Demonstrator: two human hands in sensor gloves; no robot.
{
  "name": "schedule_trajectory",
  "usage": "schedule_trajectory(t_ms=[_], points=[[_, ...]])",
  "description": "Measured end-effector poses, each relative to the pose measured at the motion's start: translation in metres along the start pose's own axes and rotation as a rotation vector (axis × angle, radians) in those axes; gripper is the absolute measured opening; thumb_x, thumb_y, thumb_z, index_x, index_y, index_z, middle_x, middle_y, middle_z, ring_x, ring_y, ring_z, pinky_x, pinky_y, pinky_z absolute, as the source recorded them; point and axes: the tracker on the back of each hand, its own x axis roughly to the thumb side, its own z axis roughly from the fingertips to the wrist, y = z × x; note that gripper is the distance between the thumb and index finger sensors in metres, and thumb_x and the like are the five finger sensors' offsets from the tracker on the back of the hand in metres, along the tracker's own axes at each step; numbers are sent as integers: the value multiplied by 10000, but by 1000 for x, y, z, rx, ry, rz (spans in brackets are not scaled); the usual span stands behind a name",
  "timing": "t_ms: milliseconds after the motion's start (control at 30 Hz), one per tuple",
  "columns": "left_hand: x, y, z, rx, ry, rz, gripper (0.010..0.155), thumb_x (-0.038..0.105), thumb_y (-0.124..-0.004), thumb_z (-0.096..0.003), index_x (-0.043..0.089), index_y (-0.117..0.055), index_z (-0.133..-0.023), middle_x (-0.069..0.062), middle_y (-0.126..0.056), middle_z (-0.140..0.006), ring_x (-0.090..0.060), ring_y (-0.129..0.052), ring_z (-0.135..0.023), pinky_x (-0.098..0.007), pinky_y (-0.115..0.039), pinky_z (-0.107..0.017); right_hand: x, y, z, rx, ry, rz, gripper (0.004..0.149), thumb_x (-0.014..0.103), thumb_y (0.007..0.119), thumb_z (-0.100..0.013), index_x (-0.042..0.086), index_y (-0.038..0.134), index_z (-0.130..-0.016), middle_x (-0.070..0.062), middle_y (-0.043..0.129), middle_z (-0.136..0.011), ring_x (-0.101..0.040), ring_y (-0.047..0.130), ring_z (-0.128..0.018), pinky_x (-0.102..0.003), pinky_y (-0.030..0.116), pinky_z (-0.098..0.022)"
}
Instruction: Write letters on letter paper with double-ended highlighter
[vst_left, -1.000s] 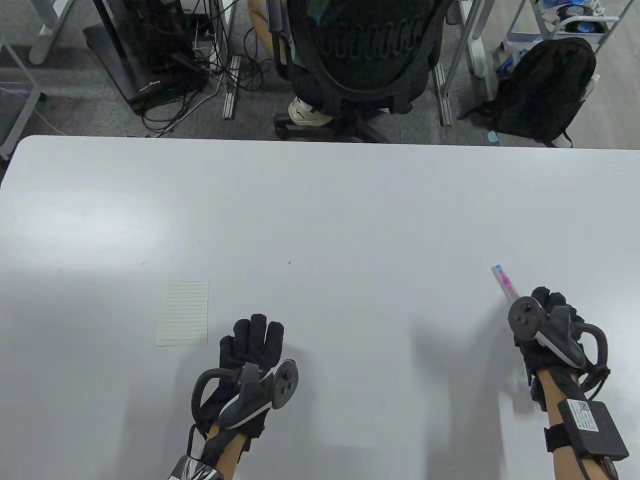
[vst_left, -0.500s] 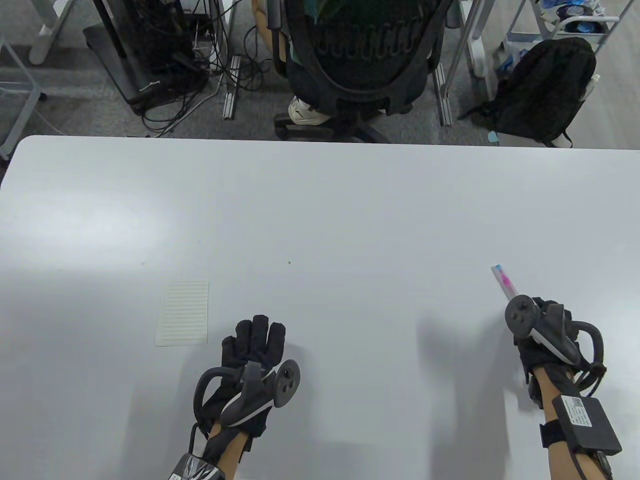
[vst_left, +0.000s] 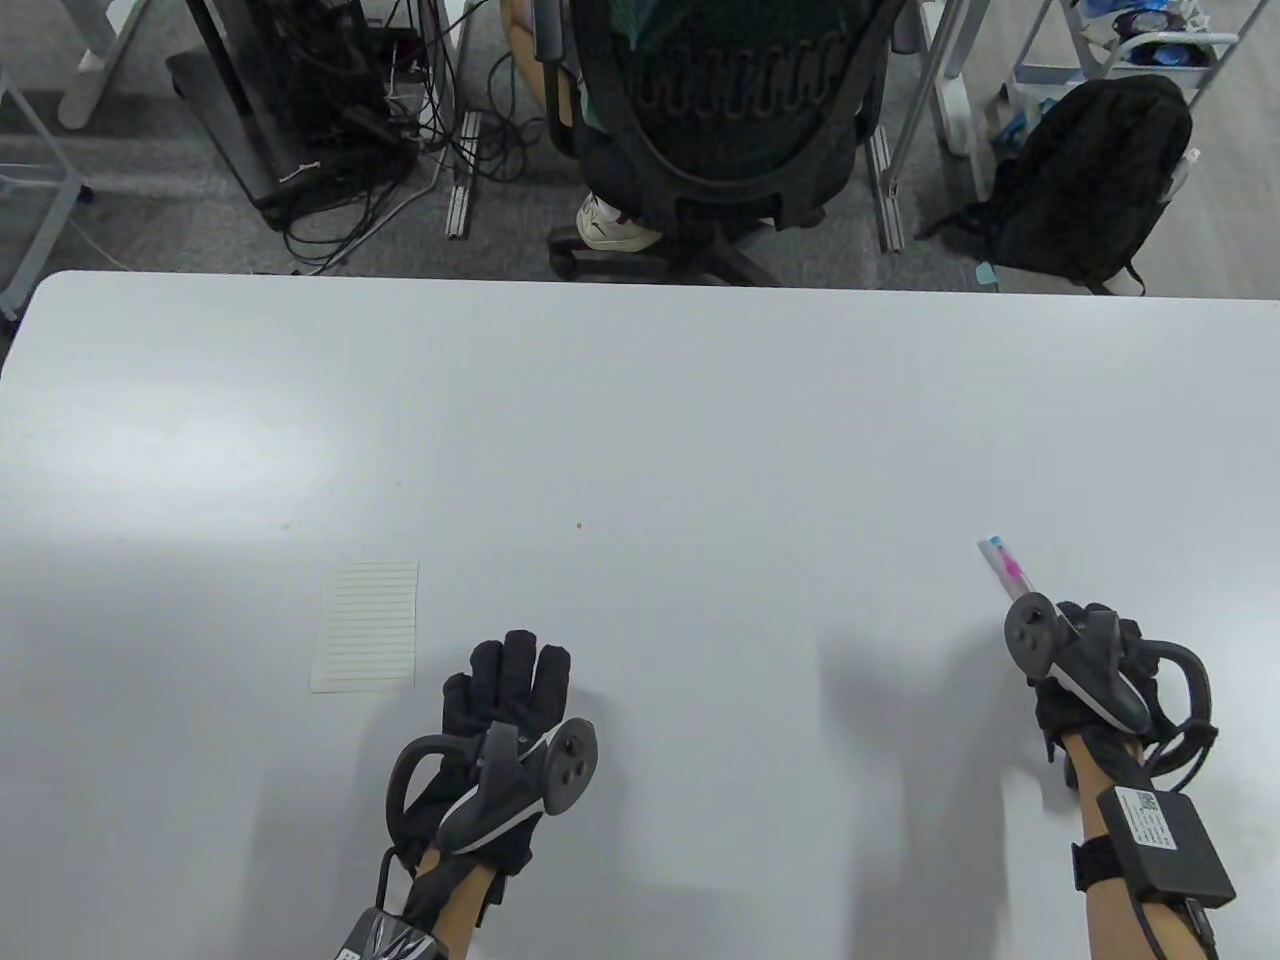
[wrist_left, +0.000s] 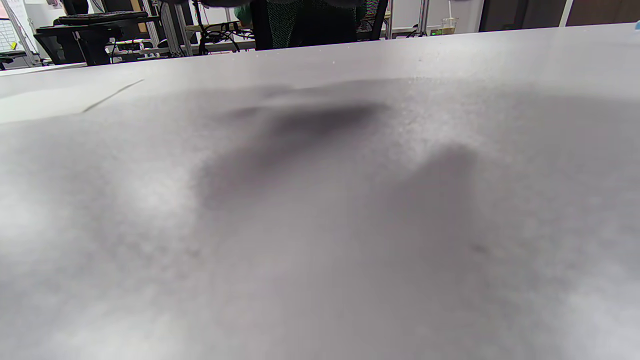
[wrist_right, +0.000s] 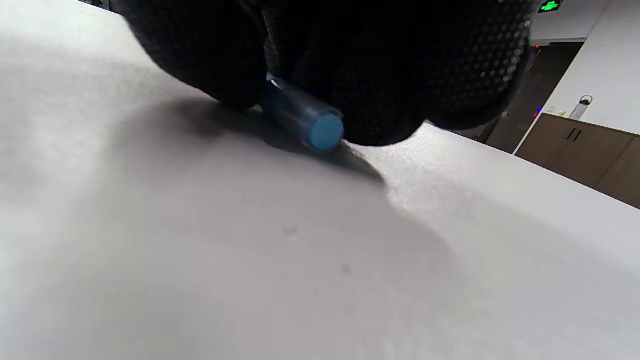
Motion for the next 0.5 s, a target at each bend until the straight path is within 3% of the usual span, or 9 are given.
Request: schedule_trajectory(t_ms=[300, 500], points=[[1, 0, 1, 7, -9, 17, 738, 541, -497, -600, 157, -316, -1204, -205, -255, -1255, -502, -358, -1146, -671, -440, -799, 12, -21, 25, -74, -72, -46, 494, 352, 788, -508, 16, 815, -870, -246, 889, -775, -423, 913, -612, -577, 816, -478], [5, 1, 1, 15, -28, 25, 744, 542, -495, -601, 158, -294, -1205, -206, -252, -1255, -501, -359, -1147, -670, -441, -801, 46, -47, 54, -162, -195, -68, 487, 352, 787, -509, 38, 810, -881, -234, 879, -815, -443, 891, -673, -604, 785, -523]])
